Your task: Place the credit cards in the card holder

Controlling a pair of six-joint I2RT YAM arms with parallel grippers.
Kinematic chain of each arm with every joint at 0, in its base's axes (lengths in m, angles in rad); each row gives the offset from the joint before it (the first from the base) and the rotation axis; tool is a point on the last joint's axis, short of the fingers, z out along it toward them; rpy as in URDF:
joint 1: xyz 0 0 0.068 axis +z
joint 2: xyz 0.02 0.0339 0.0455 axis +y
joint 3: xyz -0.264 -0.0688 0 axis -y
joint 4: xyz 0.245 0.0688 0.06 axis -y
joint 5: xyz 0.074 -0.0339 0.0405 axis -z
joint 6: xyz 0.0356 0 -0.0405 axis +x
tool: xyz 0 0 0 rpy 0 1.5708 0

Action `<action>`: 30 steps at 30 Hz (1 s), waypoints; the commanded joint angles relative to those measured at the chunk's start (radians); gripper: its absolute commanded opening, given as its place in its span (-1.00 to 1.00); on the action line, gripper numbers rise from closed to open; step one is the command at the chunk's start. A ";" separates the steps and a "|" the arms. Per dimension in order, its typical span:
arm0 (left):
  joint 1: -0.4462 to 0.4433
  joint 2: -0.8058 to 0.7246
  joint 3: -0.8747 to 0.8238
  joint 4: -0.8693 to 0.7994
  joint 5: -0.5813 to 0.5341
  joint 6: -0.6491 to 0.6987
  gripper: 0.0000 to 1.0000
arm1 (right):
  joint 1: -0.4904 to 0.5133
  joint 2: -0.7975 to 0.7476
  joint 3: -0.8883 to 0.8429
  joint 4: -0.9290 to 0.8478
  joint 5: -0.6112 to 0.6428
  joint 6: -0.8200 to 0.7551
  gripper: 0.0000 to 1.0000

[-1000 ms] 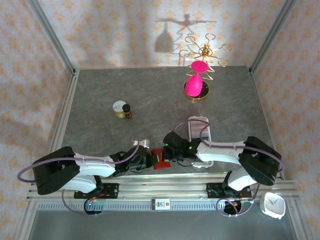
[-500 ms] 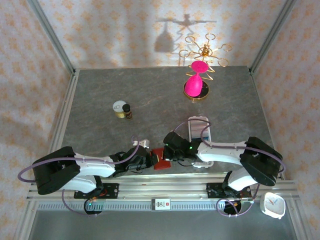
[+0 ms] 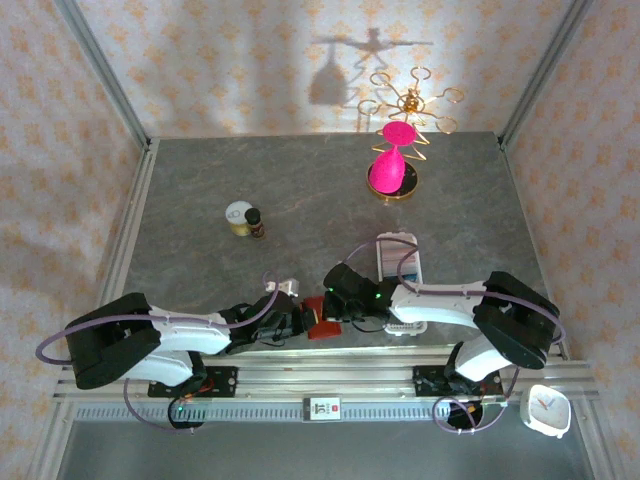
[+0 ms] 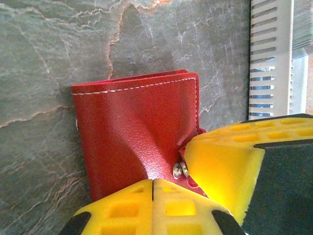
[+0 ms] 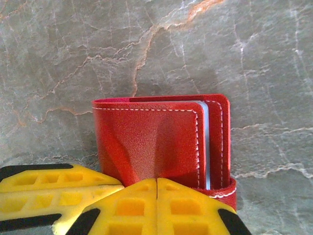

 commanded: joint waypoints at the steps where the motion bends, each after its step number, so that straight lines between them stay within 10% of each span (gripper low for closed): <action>1: -0.007 0.022 -0.026 -0.019 0.008 -0.015 -1.00 | 0.014 0.036 -0.009 -0.035 -0.026 -0.009 -1.00; 30: -0.006 0.028 -0.051 0.028 0.008 -0.041 -1.00 | 0.117 0.034 -0.089 -0.042 0.012 0.007 -1.00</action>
